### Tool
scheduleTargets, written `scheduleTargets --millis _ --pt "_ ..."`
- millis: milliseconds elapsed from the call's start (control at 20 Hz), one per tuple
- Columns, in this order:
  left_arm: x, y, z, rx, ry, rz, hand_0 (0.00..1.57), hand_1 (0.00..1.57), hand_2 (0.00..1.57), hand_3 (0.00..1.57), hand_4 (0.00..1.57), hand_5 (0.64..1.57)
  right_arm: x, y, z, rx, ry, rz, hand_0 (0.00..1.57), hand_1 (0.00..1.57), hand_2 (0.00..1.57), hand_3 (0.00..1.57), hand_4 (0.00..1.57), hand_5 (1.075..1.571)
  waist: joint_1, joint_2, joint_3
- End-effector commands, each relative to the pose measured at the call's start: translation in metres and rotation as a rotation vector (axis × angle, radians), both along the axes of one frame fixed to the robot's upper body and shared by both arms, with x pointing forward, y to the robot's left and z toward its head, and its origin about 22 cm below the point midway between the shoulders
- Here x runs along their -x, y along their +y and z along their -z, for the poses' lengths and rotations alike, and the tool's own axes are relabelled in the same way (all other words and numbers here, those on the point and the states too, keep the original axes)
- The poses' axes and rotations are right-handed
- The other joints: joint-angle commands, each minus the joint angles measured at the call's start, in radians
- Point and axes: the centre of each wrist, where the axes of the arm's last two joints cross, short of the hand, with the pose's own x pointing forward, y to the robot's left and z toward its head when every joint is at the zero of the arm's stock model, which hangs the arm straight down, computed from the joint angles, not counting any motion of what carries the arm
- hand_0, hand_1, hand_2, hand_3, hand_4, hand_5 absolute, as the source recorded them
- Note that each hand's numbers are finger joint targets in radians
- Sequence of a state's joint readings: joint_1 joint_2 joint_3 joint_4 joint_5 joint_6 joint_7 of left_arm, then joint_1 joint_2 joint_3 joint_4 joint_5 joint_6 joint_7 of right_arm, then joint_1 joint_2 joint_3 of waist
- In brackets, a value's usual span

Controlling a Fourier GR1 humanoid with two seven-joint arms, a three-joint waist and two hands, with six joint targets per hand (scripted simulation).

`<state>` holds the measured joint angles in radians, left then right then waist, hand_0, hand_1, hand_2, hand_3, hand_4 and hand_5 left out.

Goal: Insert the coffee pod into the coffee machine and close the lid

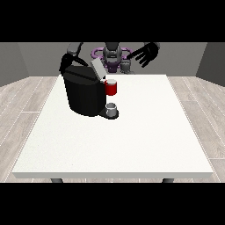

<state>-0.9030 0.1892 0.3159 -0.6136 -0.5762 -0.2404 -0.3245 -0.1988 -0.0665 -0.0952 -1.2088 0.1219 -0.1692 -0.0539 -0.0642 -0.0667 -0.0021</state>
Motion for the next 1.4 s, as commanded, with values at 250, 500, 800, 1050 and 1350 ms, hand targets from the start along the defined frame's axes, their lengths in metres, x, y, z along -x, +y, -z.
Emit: scheduleTargets --millis 250,500,800,1050,1350 --pt "0.071 -0.022 0.129 0.337 0.273 -0.043 0.0 0.0 0.0 0.0 0.39 1.571 -0.004 0.003 -0.018 -0.021 -0.048 -0.132 0.0 0.0 0.0 0.0 0.0 1.571 0.165 -0.196 0.0019" --pt "0.09 0.001 0.142 0.344 0.352 -0.054 0.0 0.0 0.0 0.0 0.39 1.571 -0.013 -0.022 -0.041 0.033 -0.07 -0.148 0.0 0.0 0.0 0.0 0.11 1.571 0.218 -0.235 0.0023" --pt "0.081 -0.021 0.12 0.404 0.315 -0.034 0.0 0.0 0.0 0.0 0.37 1.571 -0.048 -0.04 -0.075 0.014 -0.076 -0.087 0.0 0.0 0.0 0.0 0.0 1.571 0.272 -0.179 0.0026" --pt "0.086 -0.021 0.111 0.43 0.269 0.001 0.0 0.0 0.0 0.0 0.36 1.571 -0.057 -0.019 -0.071 -0.045 -0.027 -0.131 0.0 0.0 0.0 0.0 0.0 1.571 0.267 -0.13 0.0023" --pt "0.1 -0.016 0.102 0.393 0.235 -0.051 0.0 0.0 0.0 0.0 0.38 1.571 -0.071 -0.043 -0.084 -0.16 0.016 -0.1 0.0 0.0 0.0 0.0 0.1 1.571 0.285 -0.114 0.0024"
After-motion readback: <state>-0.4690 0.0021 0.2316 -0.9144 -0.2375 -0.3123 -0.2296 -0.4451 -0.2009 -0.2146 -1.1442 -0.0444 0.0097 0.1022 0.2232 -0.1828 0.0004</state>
